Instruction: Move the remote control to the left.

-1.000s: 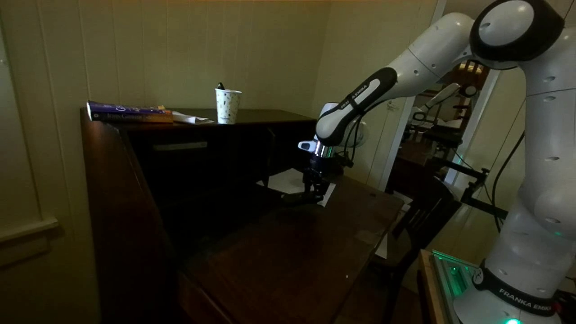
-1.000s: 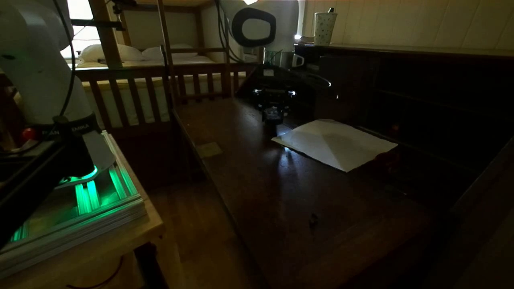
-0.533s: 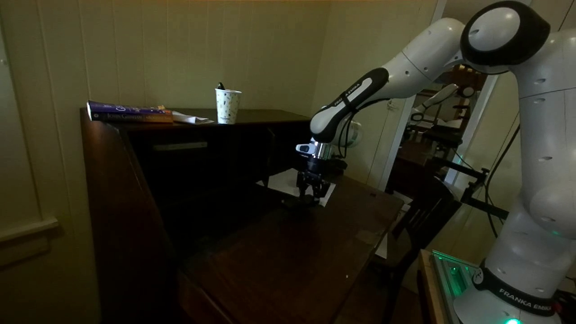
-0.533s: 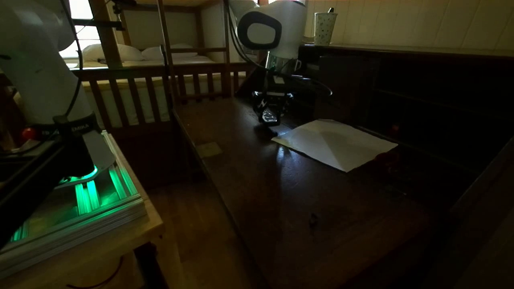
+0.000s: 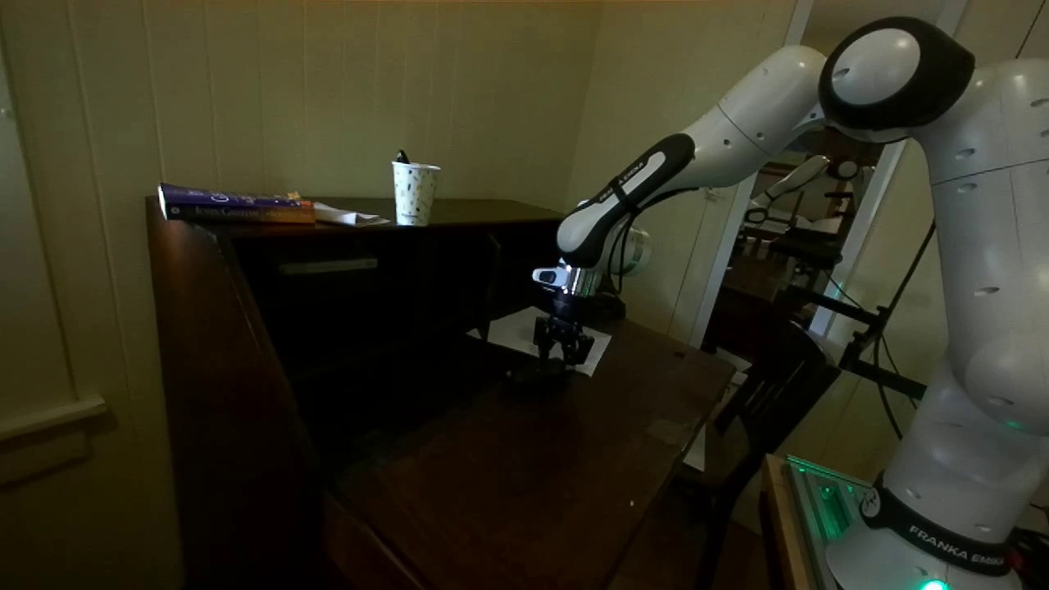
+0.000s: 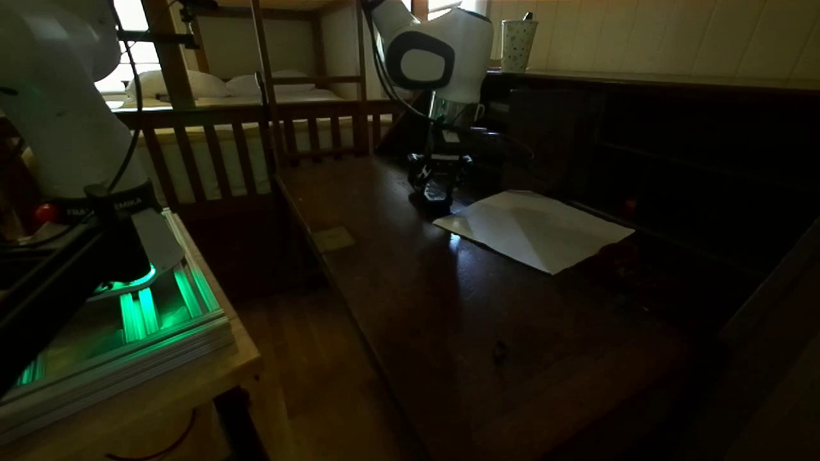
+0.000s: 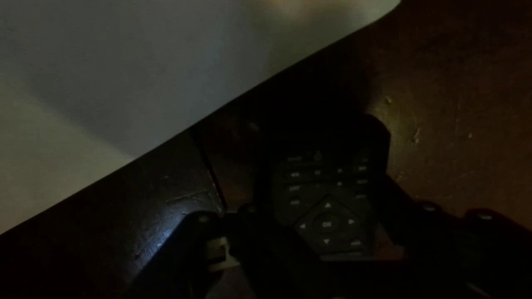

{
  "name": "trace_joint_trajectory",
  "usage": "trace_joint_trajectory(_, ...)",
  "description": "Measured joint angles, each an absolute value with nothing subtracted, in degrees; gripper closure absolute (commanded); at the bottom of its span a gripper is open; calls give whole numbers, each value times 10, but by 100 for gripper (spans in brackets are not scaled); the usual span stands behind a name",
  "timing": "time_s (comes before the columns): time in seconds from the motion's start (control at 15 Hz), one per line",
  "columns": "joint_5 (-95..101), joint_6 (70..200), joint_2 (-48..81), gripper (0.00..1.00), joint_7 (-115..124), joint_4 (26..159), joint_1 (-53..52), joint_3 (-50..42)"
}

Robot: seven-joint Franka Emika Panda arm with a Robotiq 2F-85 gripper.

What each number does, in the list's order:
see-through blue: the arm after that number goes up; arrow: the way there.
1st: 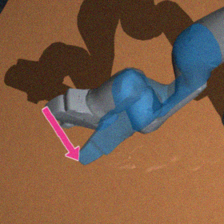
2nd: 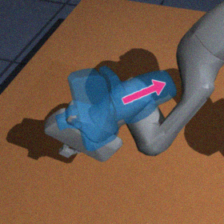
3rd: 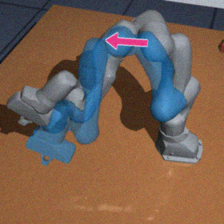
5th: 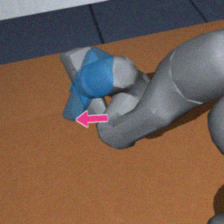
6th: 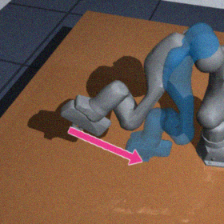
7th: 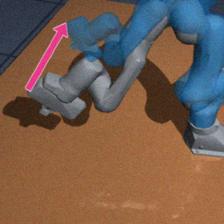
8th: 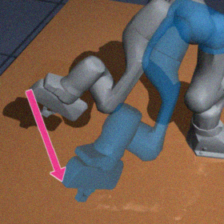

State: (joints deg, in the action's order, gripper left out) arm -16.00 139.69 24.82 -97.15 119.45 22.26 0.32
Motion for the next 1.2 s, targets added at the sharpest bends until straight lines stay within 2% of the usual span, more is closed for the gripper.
trace_joint_trajectory(0.07, -160, 1397, 250, 8, -971, 1192, 222, 4)
trace_joint_trajectory(0.13, -160, 1397, 251, 2, -971, 1191, 222, 4)
trace_joint_trajectory(0.47, -157, 1368, 229, 0, -936, 1180, 218, -7)
trace_joint_trajectory(0.87, -147, 1320, 89, 0, -804, 1189, 213, -85)
trace_joint_trajectory(1.2, -62, 1283, -34, 0, -673, 1201, 219, -166)
